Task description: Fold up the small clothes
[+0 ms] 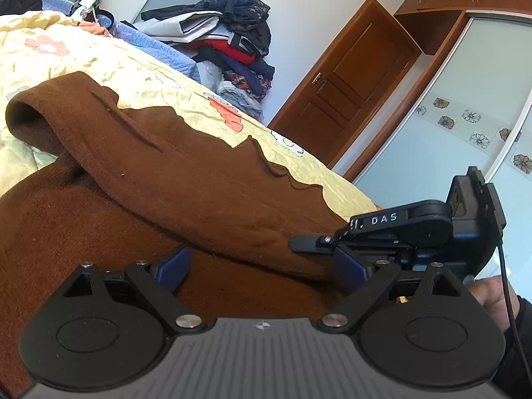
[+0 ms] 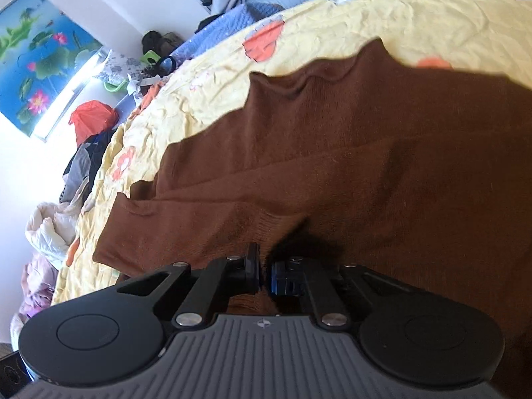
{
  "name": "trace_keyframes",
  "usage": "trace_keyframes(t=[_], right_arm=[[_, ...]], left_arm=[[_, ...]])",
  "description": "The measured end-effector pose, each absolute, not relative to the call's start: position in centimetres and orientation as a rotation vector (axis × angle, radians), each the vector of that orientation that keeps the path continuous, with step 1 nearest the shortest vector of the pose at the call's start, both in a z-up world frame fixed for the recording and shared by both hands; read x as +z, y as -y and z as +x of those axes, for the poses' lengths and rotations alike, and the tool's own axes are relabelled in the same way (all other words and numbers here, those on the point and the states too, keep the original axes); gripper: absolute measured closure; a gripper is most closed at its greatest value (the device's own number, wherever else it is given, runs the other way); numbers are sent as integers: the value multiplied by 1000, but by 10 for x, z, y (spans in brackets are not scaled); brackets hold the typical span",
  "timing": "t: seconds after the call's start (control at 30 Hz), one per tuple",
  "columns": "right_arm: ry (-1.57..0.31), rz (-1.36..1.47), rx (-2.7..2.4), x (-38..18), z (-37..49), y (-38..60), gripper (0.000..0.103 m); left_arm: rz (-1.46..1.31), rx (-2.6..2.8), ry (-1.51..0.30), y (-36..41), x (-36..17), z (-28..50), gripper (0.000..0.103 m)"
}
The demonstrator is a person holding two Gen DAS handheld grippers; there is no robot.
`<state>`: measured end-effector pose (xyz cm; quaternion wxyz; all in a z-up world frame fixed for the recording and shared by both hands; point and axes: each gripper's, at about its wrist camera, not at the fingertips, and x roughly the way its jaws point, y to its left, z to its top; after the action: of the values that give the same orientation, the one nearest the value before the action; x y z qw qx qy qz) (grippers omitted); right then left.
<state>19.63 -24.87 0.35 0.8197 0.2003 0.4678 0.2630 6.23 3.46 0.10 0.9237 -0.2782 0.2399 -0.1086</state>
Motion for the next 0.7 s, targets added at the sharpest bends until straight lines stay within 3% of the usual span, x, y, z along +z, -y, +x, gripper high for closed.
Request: trace_keyframes(t=[0.23,0.43,0.7], right_arm=[[-868,451,466,42,211,323,91],[-902,490,305,14,212,391,91],[-892,515,292,2,214,402,92]], left_arm=[[-576,-228,-492,-35,1,62,9],[-573,-234,-494,-33,1,63,9],[-566,-229,-502,-32,1,64,9]])
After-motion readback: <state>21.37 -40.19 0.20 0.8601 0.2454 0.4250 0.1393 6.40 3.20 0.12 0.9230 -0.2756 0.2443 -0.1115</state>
